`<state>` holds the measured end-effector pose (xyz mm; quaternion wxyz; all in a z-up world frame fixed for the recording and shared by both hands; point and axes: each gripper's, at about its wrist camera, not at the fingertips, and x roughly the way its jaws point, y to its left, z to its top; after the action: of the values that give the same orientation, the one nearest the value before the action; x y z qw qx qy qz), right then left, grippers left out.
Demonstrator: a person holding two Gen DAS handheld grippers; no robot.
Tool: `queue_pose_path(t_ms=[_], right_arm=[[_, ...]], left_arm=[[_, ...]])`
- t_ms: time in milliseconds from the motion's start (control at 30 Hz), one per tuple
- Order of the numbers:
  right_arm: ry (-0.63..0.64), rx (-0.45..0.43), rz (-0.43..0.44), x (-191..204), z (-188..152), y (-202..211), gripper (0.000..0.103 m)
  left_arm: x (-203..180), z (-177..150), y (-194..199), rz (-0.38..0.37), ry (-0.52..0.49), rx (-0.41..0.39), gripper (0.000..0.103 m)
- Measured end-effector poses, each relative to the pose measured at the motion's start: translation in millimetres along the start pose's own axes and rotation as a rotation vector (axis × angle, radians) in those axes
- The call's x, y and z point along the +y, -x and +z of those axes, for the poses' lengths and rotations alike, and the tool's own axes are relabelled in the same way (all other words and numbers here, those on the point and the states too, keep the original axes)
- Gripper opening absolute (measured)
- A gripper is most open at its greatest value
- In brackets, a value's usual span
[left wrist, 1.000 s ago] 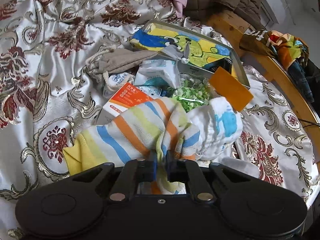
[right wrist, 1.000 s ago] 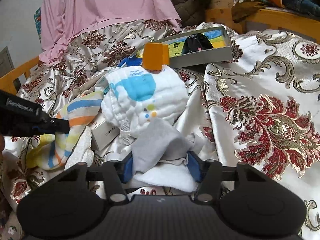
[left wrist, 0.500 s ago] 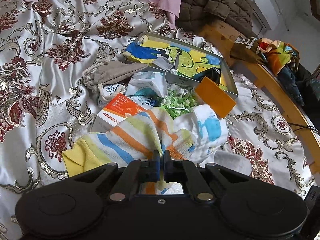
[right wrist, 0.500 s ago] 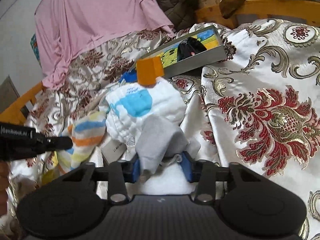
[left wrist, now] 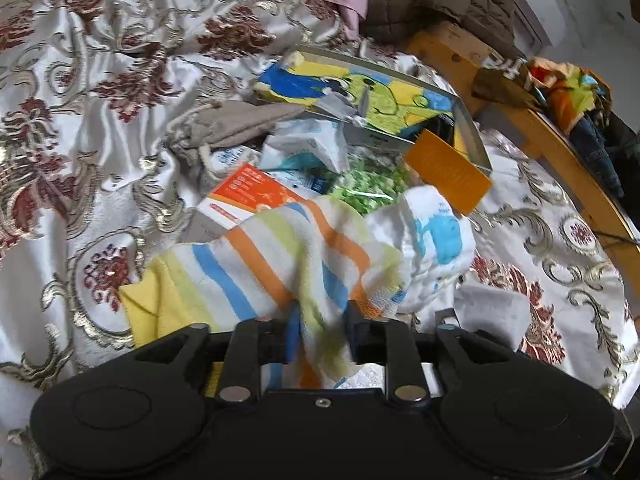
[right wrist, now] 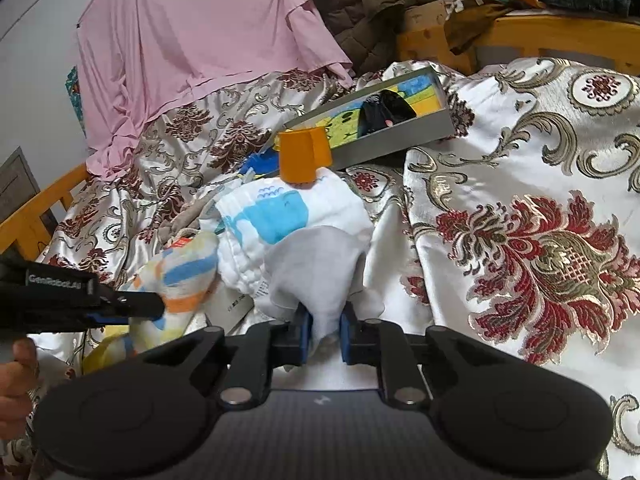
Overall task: Organize soft objects
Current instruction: 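Carry the striped towel and grey cloth over the painting tray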
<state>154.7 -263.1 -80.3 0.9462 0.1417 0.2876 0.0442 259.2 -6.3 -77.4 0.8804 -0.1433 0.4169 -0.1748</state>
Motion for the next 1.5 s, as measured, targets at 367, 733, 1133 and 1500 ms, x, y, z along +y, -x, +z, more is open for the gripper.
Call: queue_pose_path(t_ms=[367, 733, 1133, 1500], right_arm=[[0.026, -0.002, 0.019, 7, -1, 2, 0.017], [0.057, -0.018, 0.028, 13, 1, 5, 0.017], [0.067, -0.073, 0.058, 19, 7, 20, 0.017], [0.083, -0.138, 0.058, 20, 35, 36, 0.017]], left_arm=[[-15, 5, -23, 0.019, -0.074, 0.042, 0.062], [-26, 3, -20, 0.046, -0.139, 0.026, 0.013], [-33, 10, 21, -0.118, -0.043, -0.054, 0.012], [-57, 41, 48, -0.178, -0.05, -0.129, 0.012]])
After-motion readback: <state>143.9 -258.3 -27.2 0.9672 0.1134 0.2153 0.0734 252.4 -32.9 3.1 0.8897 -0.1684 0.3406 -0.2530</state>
